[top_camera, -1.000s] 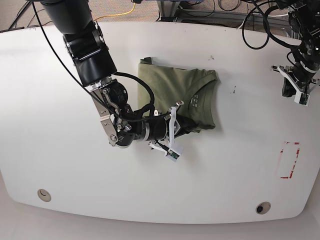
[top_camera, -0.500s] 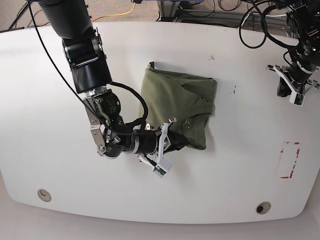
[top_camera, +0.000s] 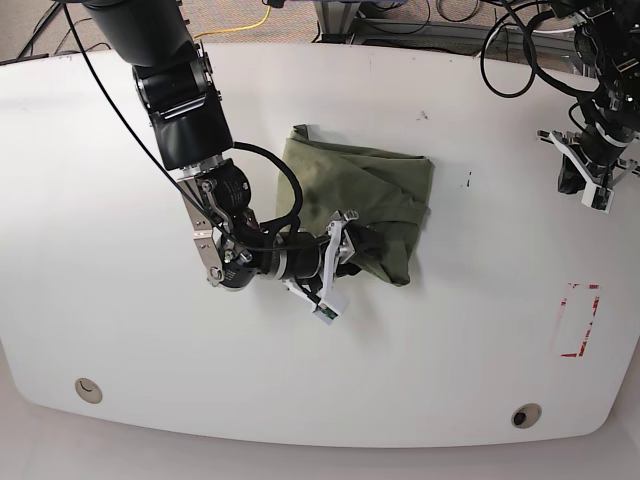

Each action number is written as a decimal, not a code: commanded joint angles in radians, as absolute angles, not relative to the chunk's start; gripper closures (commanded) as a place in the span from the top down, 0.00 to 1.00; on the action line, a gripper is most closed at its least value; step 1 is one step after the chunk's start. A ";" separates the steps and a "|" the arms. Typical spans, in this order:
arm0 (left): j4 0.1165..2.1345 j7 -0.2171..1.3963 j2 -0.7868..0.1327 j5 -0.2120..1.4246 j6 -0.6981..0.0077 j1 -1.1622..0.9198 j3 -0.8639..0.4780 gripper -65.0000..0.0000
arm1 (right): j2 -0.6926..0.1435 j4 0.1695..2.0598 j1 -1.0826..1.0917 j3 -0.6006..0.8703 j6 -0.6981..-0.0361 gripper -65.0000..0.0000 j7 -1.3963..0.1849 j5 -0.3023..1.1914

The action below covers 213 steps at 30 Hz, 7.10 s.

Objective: Layout the t-shirt on the table in an organized manner, then fold the t-shirt properly

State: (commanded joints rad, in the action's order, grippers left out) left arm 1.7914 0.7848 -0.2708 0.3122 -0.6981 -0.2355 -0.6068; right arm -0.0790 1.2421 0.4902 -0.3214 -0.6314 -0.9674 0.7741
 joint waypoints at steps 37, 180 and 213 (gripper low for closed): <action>1.796 0.785 -0.272 0.312 -0.698 -0.231 -0.504 0.04 | -0.077 1.639 0.234 -0.650 -0.639 0.76 -0.875 0.220; 1.790 0.785 -0.272 0.312 -0.698 -0.232 -0.464 0.04 | -0.105 1.805 0.084 -0.526 -0.631 0.58 -0.905 0.153; 1.845 0.785 0.027 0.318 -0.698 -0.001 -0.176 0.04 | -0.108 1.601 0.309 -0.229 -0.697 0.17 -0.826 0.156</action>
